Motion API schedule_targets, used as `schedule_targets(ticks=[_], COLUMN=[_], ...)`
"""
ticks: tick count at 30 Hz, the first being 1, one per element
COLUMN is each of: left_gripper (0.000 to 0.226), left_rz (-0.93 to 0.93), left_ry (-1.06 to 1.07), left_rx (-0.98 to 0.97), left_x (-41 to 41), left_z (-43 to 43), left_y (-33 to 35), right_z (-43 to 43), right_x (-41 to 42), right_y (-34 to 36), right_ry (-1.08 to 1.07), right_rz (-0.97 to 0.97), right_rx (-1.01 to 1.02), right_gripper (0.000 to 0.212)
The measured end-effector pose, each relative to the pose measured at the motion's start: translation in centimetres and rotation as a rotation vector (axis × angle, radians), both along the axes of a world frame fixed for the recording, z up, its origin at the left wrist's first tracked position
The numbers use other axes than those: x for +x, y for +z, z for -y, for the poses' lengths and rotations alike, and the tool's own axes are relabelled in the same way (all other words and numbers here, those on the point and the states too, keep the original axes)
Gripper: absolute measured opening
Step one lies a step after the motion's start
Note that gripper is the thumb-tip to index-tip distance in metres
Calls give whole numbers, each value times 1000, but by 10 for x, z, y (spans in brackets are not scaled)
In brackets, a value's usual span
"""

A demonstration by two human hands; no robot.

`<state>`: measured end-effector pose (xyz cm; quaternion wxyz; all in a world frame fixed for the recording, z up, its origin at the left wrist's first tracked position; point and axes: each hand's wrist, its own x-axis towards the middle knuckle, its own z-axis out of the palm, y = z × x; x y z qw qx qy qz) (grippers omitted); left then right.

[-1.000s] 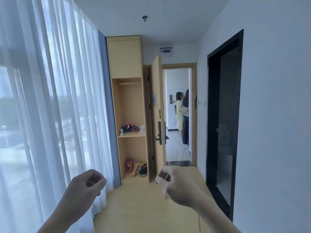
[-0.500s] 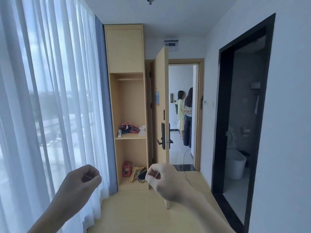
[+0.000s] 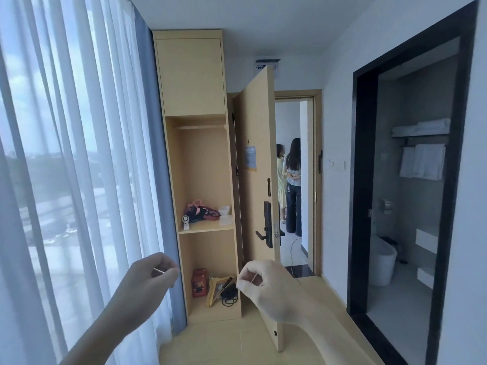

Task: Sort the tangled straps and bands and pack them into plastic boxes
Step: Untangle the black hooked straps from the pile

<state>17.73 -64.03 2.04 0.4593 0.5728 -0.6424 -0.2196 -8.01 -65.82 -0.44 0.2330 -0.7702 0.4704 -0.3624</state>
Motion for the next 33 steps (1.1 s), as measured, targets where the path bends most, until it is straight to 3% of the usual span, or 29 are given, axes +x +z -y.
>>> schedule_targets(ticks=[22,33], left_gripper=[16,17], left_rz=[-33,-16], left_ry=[55,53], left_rx=[-66,-43], left_x=[-55,-48], left_z=[348,502], left_y=[8,-9], right_z=[360,508], right_x=[-33,-18], right_y=[16,-9], right_ry=[11,25], right_rz=[13,45], right_rx=[-136,-97], right_gripper=[12,15])
